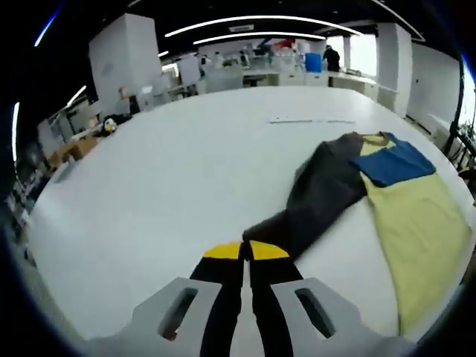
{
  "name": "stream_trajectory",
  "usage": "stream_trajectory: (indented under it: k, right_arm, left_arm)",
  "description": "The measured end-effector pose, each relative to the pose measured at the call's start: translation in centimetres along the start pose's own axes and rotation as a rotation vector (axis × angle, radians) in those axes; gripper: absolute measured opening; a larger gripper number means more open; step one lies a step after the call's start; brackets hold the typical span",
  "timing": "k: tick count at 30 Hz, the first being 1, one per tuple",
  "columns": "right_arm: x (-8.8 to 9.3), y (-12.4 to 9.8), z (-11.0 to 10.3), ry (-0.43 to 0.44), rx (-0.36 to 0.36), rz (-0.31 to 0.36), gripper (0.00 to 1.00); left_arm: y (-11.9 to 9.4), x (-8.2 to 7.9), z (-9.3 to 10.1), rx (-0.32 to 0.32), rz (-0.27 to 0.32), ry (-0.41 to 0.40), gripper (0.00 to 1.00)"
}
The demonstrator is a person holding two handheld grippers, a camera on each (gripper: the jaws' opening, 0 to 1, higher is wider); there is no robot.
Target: Fold the garment on the visible template until the final outline fits inside the template.
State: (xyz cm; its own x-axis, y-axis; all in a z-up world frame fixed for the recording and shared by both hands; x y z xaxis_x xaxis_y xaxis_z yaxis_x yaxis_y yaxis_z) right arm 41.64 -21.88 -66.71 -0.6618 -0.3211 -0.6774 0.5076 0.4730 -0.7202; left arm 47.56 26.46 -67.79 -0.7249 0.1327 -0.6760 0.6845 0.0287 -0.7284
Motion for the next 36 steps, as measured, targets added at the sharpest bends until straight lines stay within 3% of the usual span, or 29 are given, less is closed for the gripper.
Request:
stream_trajectory:
  k: [4,7,12,19,23,36]
  right_arm:
    - [0.1,-0.1,0.0,0.003,0.004,0.000,0.90]
    - [0.0,-0.1,-0.1,0.003,0.003,0.000,0.90]
    - [0.0,0.0,-0.3,0.003,0.002,-0.001,0.90]
    - [0.1,-0.1,-0.4,0.002,0.002,-0.001,0.91]
    - [0.1,-0.3,-0.4,0.002,0.004,0.003,0.91]
    - [-0.6,-0.9,-0.7,-0.027,-0.002,0.042,0.97]
  left_arm:
    - [-0.1,0.5,-0.7,-0.018,0.000,0.013,0.00]
    - [-0.4,0.5,-0.6,0.004,0.019,0.040,0.04]
    - [-0.5,0.2,0.0,0.059,0.061,0.094,0.13]
    - [-0.2,0.4,1.3,0.152,0.061,0.161,0.23]
    - [0.3,0.9,1.9,0.201,0.038,0.181,0.25]
    - [1.7,1.4,3.0,0.226,0.016,0.234,0.22]
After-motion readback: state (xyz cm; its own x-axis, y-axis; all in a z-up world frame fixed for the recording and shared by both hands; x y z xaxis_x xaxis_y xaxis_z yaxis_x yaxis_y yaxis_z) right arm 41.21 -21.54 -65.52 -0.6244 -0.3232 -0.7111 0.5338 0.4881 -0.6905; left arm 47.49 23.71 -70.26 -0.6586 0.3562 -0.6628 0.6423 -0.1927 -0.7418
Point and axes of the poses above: the point that each gripper's makers call its tool centre point, and the gripper's own axes: y roughly forward along the fingers, z roughly to its right, x roughly out of its underside, the point moved 7 cm from there along -y, roughly backward along the fingers, and after that the axes turned 8 degrees about -z, right-handed, at the moved point
